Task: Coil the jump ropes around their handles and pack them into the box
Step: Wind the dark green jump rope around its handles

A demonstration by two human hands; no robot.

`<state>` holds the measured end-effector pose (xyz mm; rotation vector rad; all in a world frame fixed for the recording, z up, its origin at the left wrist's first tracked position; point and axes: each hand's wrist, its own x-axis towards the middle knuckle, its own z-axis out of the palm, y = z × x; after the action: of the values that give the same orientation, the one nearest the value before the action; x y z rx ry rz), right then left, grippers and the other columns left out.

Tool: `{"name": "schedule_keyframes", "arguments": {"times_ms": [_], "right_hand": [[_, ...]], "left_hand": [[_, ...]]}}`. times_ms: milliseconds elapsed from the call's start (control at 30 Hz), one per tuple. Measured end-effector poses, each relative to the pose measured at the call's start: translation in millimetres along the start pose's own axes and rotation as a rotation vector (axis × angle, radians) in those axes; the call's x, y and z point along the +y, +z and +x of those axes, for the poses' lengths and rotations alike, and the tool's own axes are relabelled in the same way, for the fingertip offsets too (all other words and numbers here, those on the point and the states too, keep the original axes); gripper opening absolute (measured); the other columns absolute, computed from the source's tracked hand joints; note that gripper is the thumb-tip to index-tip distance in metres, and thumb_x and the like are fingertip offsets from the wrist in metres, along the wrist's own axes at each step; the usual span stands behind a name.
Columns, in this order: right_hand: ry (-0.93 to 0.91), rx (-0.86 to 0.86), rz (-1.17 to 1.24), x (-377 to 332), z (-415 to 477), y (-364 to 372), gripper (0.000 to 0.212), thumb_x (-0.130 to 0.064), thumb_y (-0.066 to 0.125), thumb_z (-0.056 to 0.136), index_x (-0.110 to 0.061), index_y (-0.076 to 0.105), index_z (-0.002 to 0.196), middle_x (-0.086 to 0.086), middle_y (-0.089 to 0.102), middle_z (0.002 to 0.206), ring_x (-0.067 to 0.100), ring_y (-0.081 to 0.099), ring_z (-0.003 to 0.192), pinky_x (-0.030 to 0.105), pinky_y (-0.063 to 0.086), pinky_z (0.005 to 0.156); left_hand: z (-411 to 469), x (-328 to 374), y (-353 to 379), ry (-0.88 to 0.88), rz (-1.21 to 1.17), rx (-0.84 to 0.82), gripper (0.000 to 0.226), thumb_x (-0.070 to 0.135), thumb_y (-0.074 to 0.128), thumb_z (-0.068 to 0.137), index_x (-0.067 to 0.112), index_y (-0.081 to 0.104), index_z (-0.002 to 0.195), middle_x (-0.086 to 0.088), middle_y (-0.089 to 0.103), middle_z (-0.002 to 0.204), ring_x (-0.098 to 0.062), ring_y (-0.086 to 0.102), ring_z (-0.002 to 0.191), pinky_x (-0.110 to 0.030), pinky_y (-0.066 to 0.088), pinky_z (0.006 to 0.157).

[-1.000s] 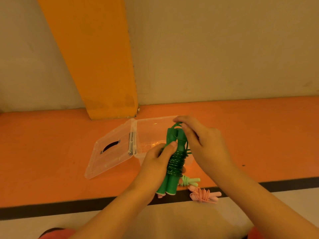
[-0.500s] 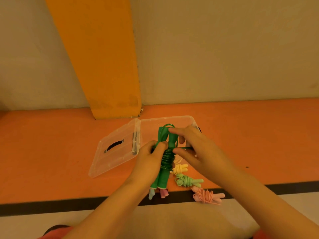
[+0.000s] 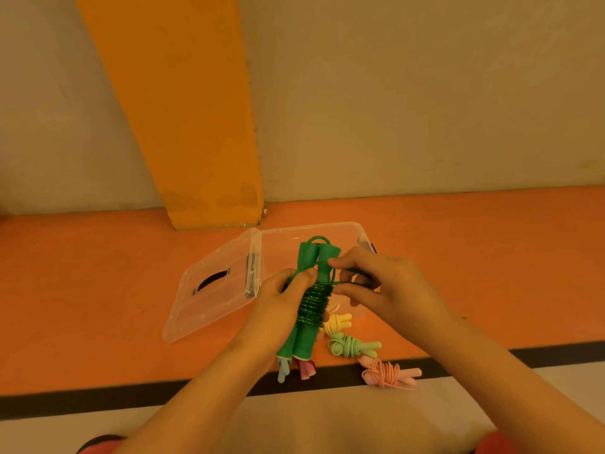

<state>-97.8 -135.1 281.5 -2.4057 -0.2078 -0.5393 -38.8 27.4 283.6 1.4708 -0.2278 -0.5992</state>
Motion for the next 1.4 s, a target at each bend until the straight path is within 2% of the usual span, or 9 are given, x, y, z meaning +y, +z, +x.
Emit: {"name": "schedule_keyframes", "arguments": {"times_ms": [100, 267, 367, 467, 600, 767, 1100, 1233, 1400], "right_hand": [[0.043, 0.081, 0.067, 2.5, 1.3, -4.4, 0.021, -0.024, 0.067, 0.085, -0.026, 0.065, 0.106, -0.029, 0.062, 0.080, 0.002, 0.063, 0.056, 0.031, 0.052, 0.061], [0.035, 0.188, 0.019, -3.8, 2.4, -2.0, 0.026, -0.049, 0.055, 0.083, -0.036, 0.061, 0.105, -0.036, 0.059, 0.079, -0.003, 0.060, 0.063, 0.026, 0.051, 0.062], [0.069, 0.240, 0.083, 1.5, 2.7, -1.9, 0.010, -0.028, 0.066, 0.085, -0.029, 0.066, 0.096, -0.020, 0.063, 0.070, 0.005, 0.062, 0.060, 0.033, 0.051, 0.066], [0.161, 0.236, 0.202, 4.6, 2.3, -3.6, 0.022, -0.006, 0.068, 0.085, -0.026, 0.064, 0.091, -0.019, 0.065, 0.068, 0.008, 0.062, 0.057, 0.028, 0.051, 0.067], [0.256, 0.211, 0.353, 3.9, 3.0, 2.6, 0.023, 0.000, 0.065, 0.085, -0.023, 0.065, 0.086, -0.016, 0.065, 0.065, 0.011, 0.060, 0.053, 0.020, 0.049, 0.064], [0.339, 0.268, 0.558, 6.7, 6.7, 4.1, 0.019, 0.006, 0.063, 0.084, -0.013, 0.065, 0.084, -0.004, 0.067, 0.065, 0.014, 0.055, 0.047, 0.022, 0.049, 0.058], [0.506, 0.157, 0.870, 2.9, 9.9, 9.7, 0.013, -0.001, 0.056, 0.088, -0.008, 0.065, 0.093, 0.000, 0.064, 0.065, 0.009, 0.045, 0.045, 0.017, 0.043, 0.052], [0.558, 0.072, 1.027, 1.0, 9.6, 10.8, 0.011, -0.013, 0.058, 0.081, -0.009, 0.064, 0.089, 0.002, 0.059, 0.064, 0.009, 0.045, 0.048, 0.021, 0.049, 0.059], [0.639, 0.129, 1.282, 0.0, 11.3, 5.3, 0.010, -0.009, 0.056, 0.078, -0.007, 0.063, 0.085, 0.005, 0.052, 0.057, 0.011, 0.046, 0.048, 0.019, 0.047, 0.051]], "left_hand": [[1.0, -0.8, 1.8, -0.032, -0.053, -0.035, 0.032, 0.023, 0.048, 0.097, -0.007, 0.058, 0.100, -0.010, 0.064, 0.063, -0.017, 0.060, 0.046, -0.024, 0.050, 0.043], [4.9, -2.5, 3.1, -0.015, -0.084, -0.016, 0.034, 0.026, 0.047, 0.097, -0.006, 0.060, 0.102, -0.012, 0.066, 0.070, -0.018, 0.063, 0.053, -0.025, 0.051, 0.047], [8.2, -2.7, 2.5, -0.015, -0.160, 0.023, 0.029, 0.023, 0.047, 0.098, -0.003, 0.059, 0.100, -0.011, 0.066, 0.070, -0.019, 0.063, 0.053, -0.025, 0.050, 0.046], [7.8, -1.9, 2.2, -0.006, -0.195, 0.034, 0.023, 0.019, 0.051, 0.096, -0.002, 0.060, 0.101, -0.012, 0.066, 0.070, -0.020, 0.062, 0.052, -0.027, 0.050, 0.045], [4.7, -1.3, 0.7, 0.000, -0.187, 0.037, 0.022, 0.014, 0.054, 0.093, -0.005, 0.058, 0.105, -0.014, 0.065, 0.065, -0.019, 0.059, 0.046, -0.026, 0.048, 0.041], [3.9, 0.4, -1.5, -0.005, -0.223, 0.006, 0.015, 0.014, 0.052, 0.094, 0.000, 0.058, 0.099, -0.016, 0.064, 0.063, -0.023, 0.055, 0.045, -0.028, 0.049, 0.044], [6.1, -5.4, -4.3, 0.016, -0.197, -0.102, 0.019, 0.016, 0.050, 0.093, -0.001, 0.057, 0.100, -0.018, 0.063, 0.067, -0.025, 0.056, 0.050, -0.029, 0.050, 0.048], [6.6, -7.4, -4.3, 0.024, -0.200, -0.127, 0.033, 0.023, 0.058, 0.079, -0.001, 0.057, 0.101, -0.020, 0.062, 0.070, -0.024, 0.057, 0.050, -0.029, 0.049, 0.046], [7.0, -8.1, -4.6, 0.034, -0.206, -0.157, 0.045, 0.029, 0.060, 0.073, -0.004, 0.056, 0.105, -0.021, 0.061, 0.073, -0.023, 0.059, 0.051, -0.029, 0.049, 0.047]]}}
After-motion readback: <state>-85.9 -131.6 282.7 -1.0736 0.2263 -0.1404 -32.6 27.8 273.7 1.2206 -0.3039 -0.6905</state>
